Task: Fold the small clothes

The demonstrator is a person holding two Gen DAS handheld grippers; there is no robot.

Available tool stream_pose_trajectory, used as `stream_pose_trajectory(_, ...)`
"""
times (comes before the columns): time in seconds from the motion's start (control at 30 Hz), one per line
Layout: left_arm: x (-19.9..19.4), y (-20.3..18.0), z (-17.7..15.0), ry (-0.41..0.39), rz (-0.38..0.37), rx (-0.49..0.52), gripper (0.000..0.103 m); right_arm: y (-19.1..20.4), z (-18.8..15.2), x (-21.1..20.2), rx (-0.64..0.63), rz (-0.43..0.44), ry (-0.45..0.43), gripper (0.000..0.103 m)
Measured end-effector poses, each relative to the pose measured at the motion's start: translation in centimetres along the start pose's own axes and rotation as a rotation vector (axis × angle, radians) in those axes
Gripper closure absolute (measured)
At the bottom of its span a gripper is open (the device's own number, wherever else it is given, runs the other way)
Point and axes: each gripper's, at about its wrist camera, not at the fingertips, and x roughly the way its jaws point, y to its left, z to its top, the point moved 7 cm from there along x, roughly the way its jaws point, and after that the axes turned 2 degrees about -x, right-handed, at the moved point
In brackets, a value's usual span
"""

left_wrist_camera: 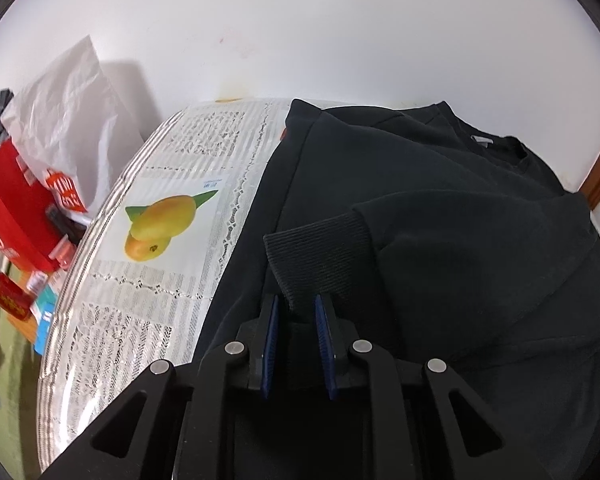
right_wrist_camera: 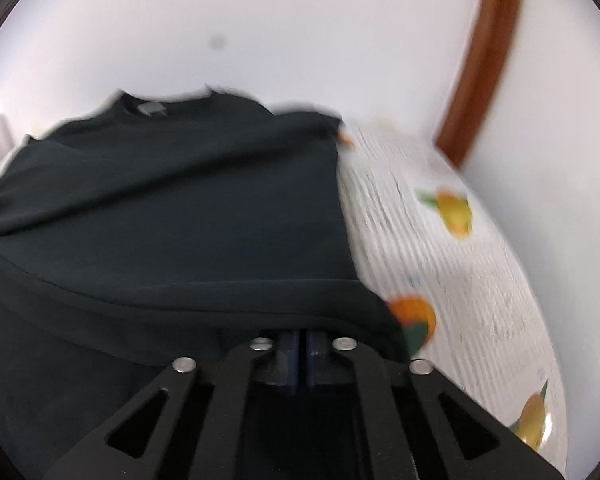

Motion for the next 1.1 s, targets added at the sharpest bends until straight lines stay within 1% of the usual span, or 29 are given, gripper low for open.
stream_pose_trajectory(0.07, -0.2, 0.0, 0.1, -0.004, 0.008, 0.015, 0.084, 0.3, 0.0, -0.3, -0.027, -0.022, 0.007, 0.103)
stream_pose_trajectory(0.13, -0.4, 0.2, 0.0, 0.008, -0.005, 0.003, 0.084, 0.7, -0.2, -0.9, -0.034, -0.041, 0.019, 0.103)
stream_pose_trajectory(0.17, -0.6, 0.5, 0.0, 0.016, -0.019, -0.009, 0.084, 0.8, -0.3, -1.3, -0.037, -0.039, 0.022, 0.103)
stream_pose_trajectory(0.2, -0.9, 0.8, -0.1, 0.022, -0.031, -0.017, 0.084, 1.0, -0.5, -2.0, -0.054, -0.031, 0.018, 0.099)
stream_pose_trajectory(0.27, -1.5, 1.1, -0.3, 0.027, -0.050, -0.020, 0.083, 1.3, -0.9, -3.1, -0.090, 0.006, 0.014, 0.098)
stream_pose_trajectory(0.33, -2.3, 1.2, -0.8, 0.024, -0.061, -0.014, 0.081, 1.4, -1.7, -4.7, -0.092, 0.067, 0.006, 0.090)
stream_pose_trajectory(0.37, -2.7, 1.2, -1.2, 0.025, -0.061, -0.011, 0.078, 1.1, -2.1, -5.5, -0.080, 0.085, -0.007, 0.087)
stream_pose_trajectory(0.4, -3.2, 1.4, -1.7, 0.030, -0.061, -0.010, 0.073, 0.8, -2.6, -6.2, -0.073, 0.089, -0.015, 0.077)
stream_pose_trajectory(0.43, -3.6, 1.4, -2.1, 0.032, -0.064, -0.008, 0.070, 0.5, -3.0, -6.7, -0.067, 0.083, -0.022, 0.066)
stream_pose_trajectory(0.47, -4.1, 1.5, -2.6, 0.034, -0.067, -0.002, 0.066, 0.0, -3.4, -7.2, -0.060, 0.075, -0.033, 0.063)
stream_pose_trajectory(0.5, -4.6, 1.6, -3.2, 0.031, -0.067, 0.002, 0.065, -0.6, -4.1, -8.0, -0.045, 0.065, -0.050, 0.060)
stream_pose_trajectory(0.53, -5.3, 1.9, -3.9, 0.024, -0.058, 0.006, 0.064, -1.0, -4.7, -8.4, -0.034, 0.060, -0.052, 0.060)
stream_pose_trajectory(0.57, -5.7, 2.0, -4.4, 0.022, -0.051, 0.009, 0.059, -1.5, -5.4, -8.7, -0.021, 0.056, -0.044, 0.059)
stream_pose_trajectory(0.6, -6.3, 2.3, -5.1, 0.019, -0.041, 0.013, 0.050, -1.8, -6.1, -9.0, -0.009, 0.053, -0.036, 0.059)
stream_pose_trajectory(0.63, -6.9, 2.4, -5.8, 0.015, -0.035, 0.015, 0.047, -2.2, -6.8, -9.2, 0.003, 0.049, -0.028, 0.059)
stream_pose_trajectory(0.77, -8.7, 2.7, -7.7, 0.009, -0.029, 0.015, 0.046, -3.6, -10.1, -10.2, 0.040, 0.017, -0.002, 0.058)
stream_pose_trajectory(0.83, -9.6, 2.9, -8.8, 0.005, -0.026, 0.019, 0.044, -4.2, -11.6, -10.8, 0.061, 0.007, 0.002, 0.052)
stream_pose_trajectory(0.9, -10.3, 3.1, -10.1, 0.007, -0.012, 0.029, 0.043, -4.5, -13.2, -11.4, 0.092, 0.036, 0.007, 0.046)
stream_pose_trajectory(1.0, -11.1, 3.5, -11.8, 0.013, -0.013, 0.035, 0.043, -4.3, -15.2, -12.0, 0.128, 0.091, 0.030, 0.045)
stream_pose_trajectory(1.1, -11.5, 4.2, -14.2, 0.031, -0.026, 0.022, 0.043, -3.4, -16.8, -12.6, 0.111, 0.129, 0.051, 0.044)
